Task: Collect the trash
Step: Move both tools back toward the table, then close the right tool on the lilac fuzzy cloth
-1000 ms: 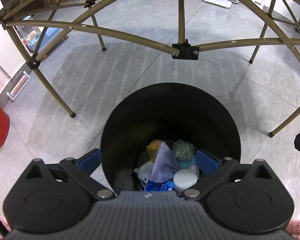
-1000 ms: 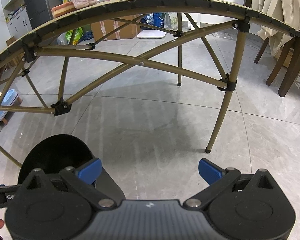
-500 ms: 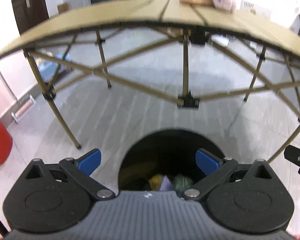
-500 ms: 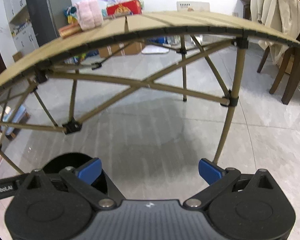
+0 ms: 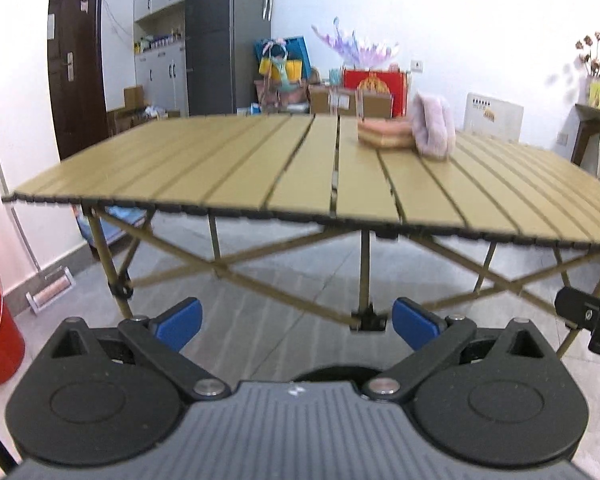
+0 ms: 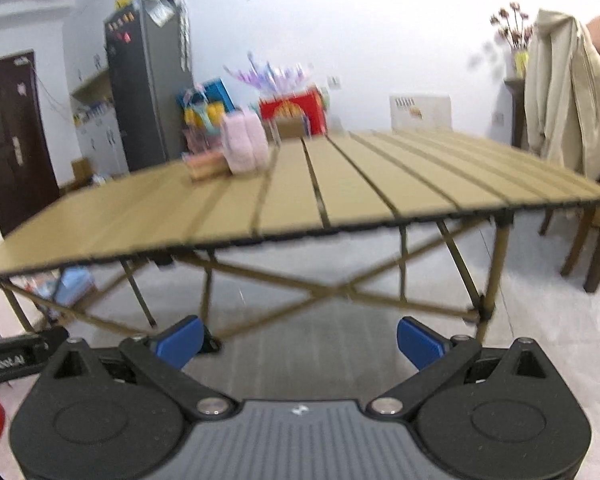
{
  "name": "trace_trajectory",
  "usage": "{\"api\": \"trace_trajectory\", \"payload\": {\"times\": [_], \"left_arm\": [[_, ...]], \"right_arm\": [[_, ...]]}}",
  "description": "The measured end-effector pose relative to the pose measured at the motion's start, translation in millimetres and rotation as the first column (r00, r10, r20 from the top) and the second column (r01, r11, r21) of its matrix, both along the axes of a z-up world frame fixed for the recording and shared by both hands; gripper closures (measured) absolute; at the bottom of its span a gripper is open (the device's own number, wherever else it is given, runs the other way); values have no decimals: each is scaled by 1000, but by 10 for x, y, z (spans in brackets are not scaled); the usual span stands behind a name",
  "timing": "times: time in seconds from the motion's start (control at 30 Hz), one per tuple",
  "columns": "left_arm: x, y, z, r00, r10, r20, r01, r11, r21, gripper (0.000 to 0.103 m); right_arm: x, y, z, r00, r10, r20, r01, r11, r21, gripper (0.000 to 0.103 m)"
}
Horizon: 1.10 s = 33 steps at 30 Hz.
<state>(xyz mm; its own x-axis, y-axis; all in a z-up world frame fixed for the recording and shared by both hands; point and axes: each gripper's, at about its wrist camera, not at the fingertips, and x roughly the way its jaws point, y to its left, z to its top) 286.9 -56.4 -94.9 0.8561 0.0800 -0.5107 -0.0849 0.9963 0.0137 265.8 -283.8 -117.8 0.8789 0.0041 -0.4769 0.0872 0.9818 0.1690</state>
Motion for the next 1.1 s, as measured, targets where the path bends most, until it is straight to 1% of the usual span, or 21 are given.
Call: {"api": "trace_trajectory", "payload": {"times": [0.07,0.17,0.23,0.3,0.37,0.4,0.47,0.57,0.67,0.7,0.77,0.9,1.03,1.1], "left_arm": [[41,13,114,1000,-1,23,1,1000,15,0],[108,37,309,998,-14,65,11,999,33,0],[181,54,424,995,-21,93,17,999,40,0],[270,76,519,992,-30,122,24,999,48,0],[367,92,608,989,-42,140,35,998,58,0],[411,102,642,988,-46,147,36,997,66,0],[549,106,730,986,-54,158,41,995,86,0],[763,130,835,984,-74,164,60,994,92,0],[1017,128,925,980,-97,175,78,991,111,0],[1112,124,946,980,-99,175,78,990,119,0],[1300,126,990,981,-104,165,85,989,121,0],[1677,137,1028,983,-100,151,84,990,113,0],[2073,157,1008,988,-100,121,88,991,99,0],[2232,151,974,989,-106,102,96,991,93,0]], "right_arm": [[22,41,110,999,18,43,-18,1000,13,0],[112,105,293,995,39,91,-39,999,1,0],[206,127,426,991,52,122,-52,999,-1,0],[317,116,525,986,49,160,-52,998,19,0],[458,112,616,982,59,179,-67,997,35,0],[543,118,671,981,56,185,-62,998,28,0],[705,127,763,978,66,197,-66,998,-5,0],[1003,165,920,975,87,207,-76,995,-60,0],[1324,239,1050,975,99,200,-67,985,-158,0],[1435,268,1084,970,108,219,-66,979,-193,0],[1671,309,1140,970,125,208,-76,970,-233,0],[2142,314,1187,977,149,154,-112,968,-224,0],[2645,315,1109,984,155,91,-133,968,-212,0],[2799,309,1012,985,164,63,-148,968,-205,0]]}}
